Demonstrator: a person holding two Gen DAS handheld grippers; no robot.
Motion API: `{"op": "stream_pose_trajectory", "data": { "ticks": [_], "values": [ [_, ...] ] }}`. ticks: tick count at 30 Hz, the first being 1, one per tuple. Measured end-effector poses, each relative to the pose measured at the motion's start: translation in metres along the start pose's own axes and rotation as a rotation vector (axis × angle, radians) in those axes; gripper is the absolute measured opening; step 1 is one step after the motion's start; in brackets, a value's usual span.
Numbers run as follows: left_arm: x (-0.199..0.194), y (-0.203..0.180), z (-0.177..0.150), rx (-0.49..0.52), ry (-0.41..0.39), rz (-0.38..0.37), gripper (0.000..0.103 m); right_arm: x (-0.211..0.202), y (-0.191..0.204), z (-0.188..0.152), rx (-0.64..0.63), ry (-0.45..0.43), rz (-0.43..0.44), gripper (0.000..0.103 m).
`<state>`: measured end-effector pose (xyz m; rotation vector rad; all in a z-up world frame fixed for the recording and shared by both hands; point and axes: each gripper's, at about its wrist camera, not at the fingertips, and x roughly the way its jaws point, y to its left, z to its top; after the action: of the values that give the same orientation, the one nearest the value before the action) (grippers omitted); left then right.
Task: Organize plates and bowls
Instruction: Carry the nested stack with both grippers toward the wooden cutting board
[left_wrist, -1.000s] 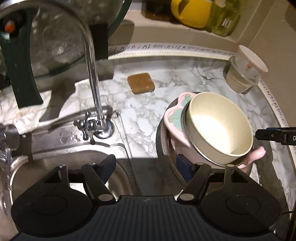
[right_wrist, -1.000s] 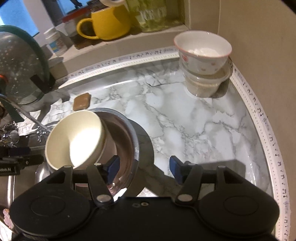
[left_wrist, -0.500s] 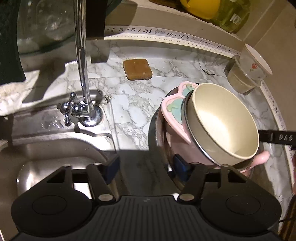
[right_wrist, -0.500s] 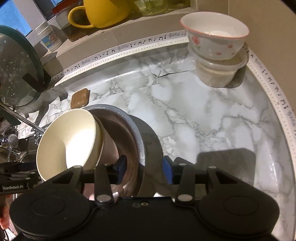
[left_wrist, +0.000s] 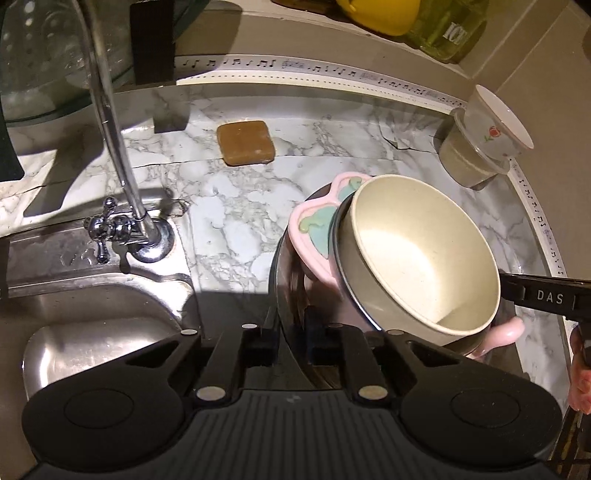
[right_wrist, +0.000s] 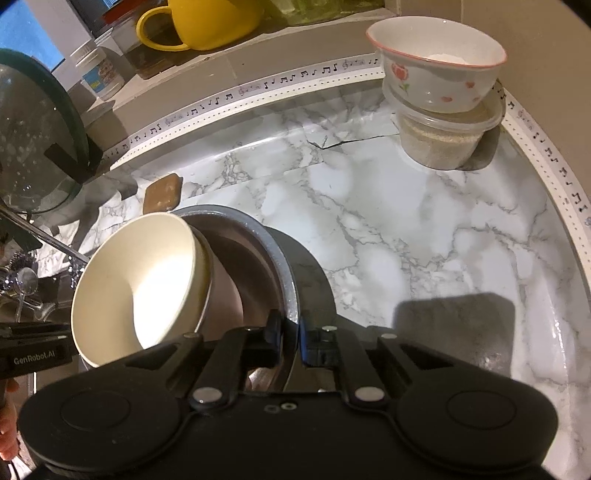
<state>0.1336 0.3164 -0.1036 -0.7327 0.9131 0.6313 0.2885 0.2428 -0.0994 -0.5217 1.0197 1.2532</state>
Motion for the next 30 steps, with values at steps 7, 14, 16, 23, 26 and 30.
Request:
{"op": "stream_pose_trajectory", "data": {
  "ticks": [7, 14, 16, 23, 26, 30],
  "values": [
    [-0.006, -0.027, 0.000, 0.077, -0.025, -0.017, 0.013, -0.023, -0.006, -0.011, -0.016, -0.052, -0.030, 0.010],
    [-0.011, -0.070, -0.006, 0.186, -0.034, -0.067, 0.012, -0.054, -0.026, -0.032, 0.016, -0.095, -0.075, 0.010],
    [-0.013, -0.085, -0.008, 0.222, -0.034, -0.087, 0.012, -0.068, -0.034, -0.041, 0.037, -0.114, -0.093, 0.011],
    [-0.015, -0.144, -0.031, 0.389, -0.009, -0.161, 0.012, -0.113, -0.070, -0.081, 0.175, -0.151, -0.156, 0.011],
    [-0.011, -0.166, -0.043, 0.457, 0.007, -0.187, 0.012, -0.131, -0.086, -0.107, 0.231, -0.175, -0.185, 0.011],
    [-0.003, -0.190, -0.059, 0.536, 0.030, -0.224, 0.012, -0.149, -0.098, -0.139, 0.297, -0.199, -0.225, 0.011]
  ]
}}
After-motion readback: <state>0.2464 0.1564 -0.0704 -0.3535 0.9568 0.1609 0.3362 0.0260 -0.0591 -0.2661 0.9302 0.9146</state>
